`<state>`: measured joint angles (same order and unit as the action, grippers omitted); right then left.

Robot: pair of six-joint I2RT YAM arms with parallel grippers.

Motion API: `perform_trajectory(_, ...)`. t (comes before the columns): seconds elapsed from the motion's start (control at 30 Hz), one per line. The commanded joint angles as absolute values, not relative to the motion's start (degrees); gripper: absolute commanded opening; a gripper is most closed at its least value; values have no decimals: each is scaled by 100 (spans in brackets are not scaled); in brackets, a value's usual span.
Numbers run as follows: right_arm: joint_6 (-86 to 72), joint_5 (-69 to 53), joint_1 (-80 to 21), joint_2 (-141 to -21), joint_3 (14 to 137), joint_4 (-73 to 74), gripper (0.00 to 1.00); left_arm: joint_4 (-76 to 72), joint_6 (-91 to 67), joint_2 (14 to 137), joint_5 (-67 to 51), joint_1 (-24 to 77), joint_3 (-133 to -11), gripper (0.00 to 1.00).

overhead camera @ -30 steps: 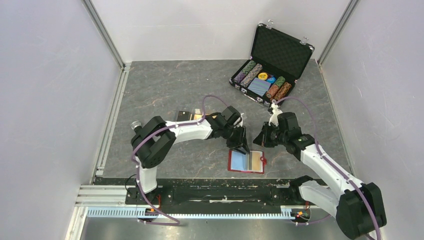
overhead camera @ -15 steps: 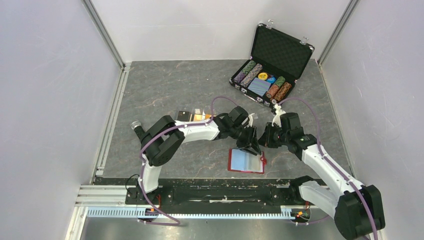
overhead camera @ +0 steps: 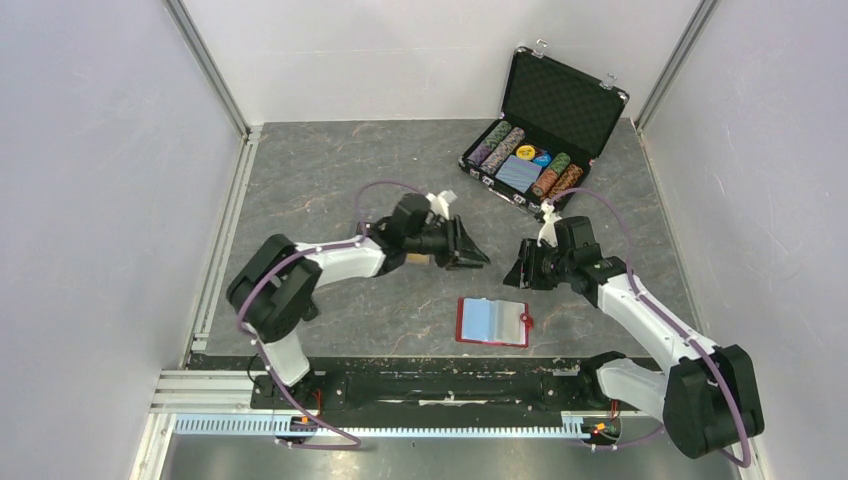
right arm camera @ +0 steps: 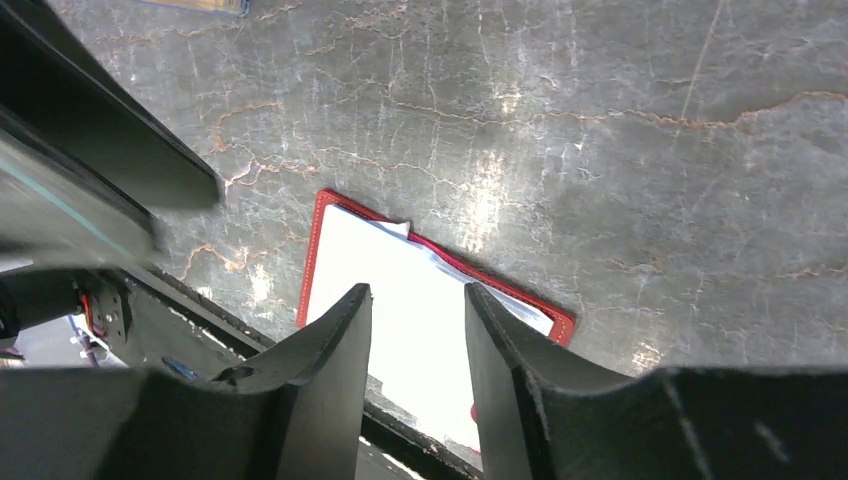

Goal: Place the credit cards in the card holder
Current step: Move the storage box to the center of the board.

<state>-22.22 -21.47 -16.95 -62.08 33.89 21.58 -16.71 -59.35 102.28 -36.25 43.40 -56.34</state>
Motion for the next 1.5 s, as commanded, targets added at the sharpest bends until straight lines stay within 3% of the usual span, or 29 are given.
perform_trajectory(0.0, -2148, -2452, -1674, -6458, 3777, 1879, 44, -2694, -6476, 9461, -3639, 3686, -5117, 41)
perform_trajectory(0.27, -2254, -2677, -1928, -7253, 4326, 1657, 56, -1244, -5737, 8598, -3917, 1924, -4731, 43)
perform_trajectory(0.5, -2432, -2763, -2401, -7969, 5094, 1404, 70, 2087, -3671, 8462, -3201, 890, -5751, 46)
perform_trajectory(0.77, -2442, -2949, -2717, -8844, 6050, 1437, 73, 4469, -1952, 9153, -1075, 782, -7389, 45)
perform_trajectory(1.07, -2531, -3109, -2824, -9089, 6214, 1399, 72, 5030, -1435, 10184, -548, 808, -8066, 44)
perform_trajectory(1.2, -2553, -3194, -2863, -9140, 6293, 1389, 69, 5026, -1424, 10476, -656, 876, -8134, 34)
perform_trajectory(1.33, -2600, -3262, -2887, -9158, 6319, 1373, 51, 5027, -1455, 10542, -889, 980, -8091, 19)
perform_trajectory(1.47, -2700, -3305, -2921, -9158, 6366, 1306, 40, 4944, -1684, 10411, -1111, 1222, -7854, 12)
